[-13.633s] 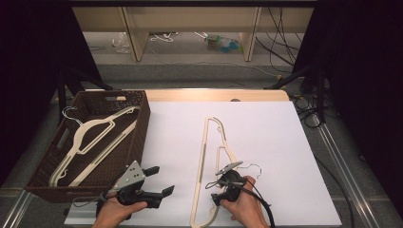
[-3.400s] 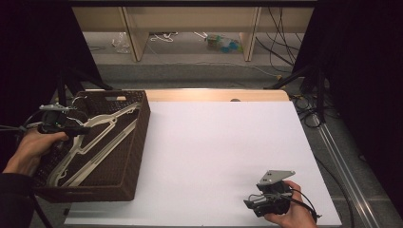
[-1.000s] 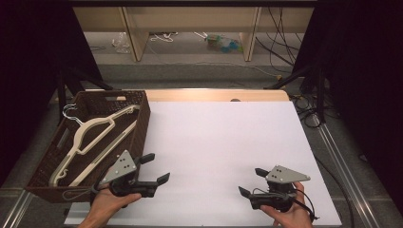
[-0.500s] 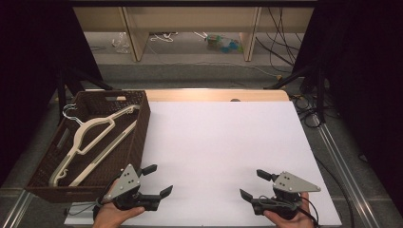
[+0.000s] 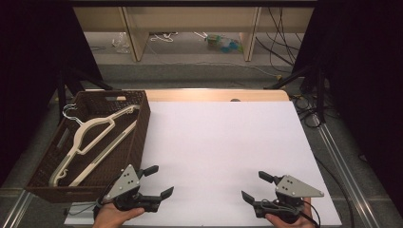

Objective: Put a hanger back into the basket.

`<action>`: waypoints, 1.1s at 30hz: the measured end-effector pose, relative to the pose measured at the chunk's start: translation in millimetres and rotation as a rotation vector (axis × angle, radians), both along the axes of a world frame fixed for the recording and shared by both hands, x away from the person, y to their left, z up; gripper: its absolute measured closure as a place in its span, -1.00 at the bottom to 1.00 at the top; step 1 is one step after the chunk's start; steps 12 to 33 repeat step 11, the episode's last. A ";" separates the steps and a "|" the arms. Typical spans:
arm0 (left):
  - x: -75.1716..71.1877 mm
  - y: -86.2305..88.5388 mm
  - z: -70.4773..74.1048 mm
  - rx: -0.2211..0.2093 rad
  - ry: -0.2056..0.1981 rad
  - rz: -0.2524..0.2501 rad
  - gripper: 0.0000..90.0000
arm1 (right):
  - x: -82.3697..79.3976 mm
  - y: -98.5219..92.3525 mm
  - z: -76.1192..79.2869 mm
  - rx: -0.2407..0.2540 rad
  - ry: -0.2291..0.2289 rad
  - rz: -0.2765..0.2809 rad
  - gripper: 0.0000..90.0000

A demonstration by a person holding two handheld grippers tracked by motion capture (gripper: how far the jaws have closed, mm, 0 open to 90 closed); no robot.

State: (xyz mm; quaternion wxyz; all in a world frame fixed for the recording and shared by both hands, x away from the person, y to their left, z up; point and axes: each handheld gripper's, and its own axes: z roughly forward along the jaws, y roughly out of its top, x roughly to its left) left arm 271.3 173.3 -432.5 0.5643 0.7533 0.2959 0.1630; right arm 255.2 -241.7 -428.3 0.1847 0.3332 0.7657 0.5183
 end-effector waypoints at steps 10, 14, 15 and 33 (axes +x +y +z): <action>1.4 -0.3 -0.7 0.011 0.003 -0.006 -0.63 | 0.6 -0.1 -0.7 -0.013 0.005 0.006 -0.63; 1.0 -0.6 -0.9 0.009 0.006 -0.001 -0.63 | 0.3 0.0 -0.6 -0.016 0.008 0.004 -0.63; 1.0 -0.6 -0.9 0.009 0.006 -0.001 -0.63 | 0.3 0.0 -0.6 -0.016 0.008 0.004 -0.63; 1.0 -0.6 -0.9 0.009 0.006 -0.001 -0.63 | 0.3 0.0 -0.6 -0.016 0.008 0.004 -0.63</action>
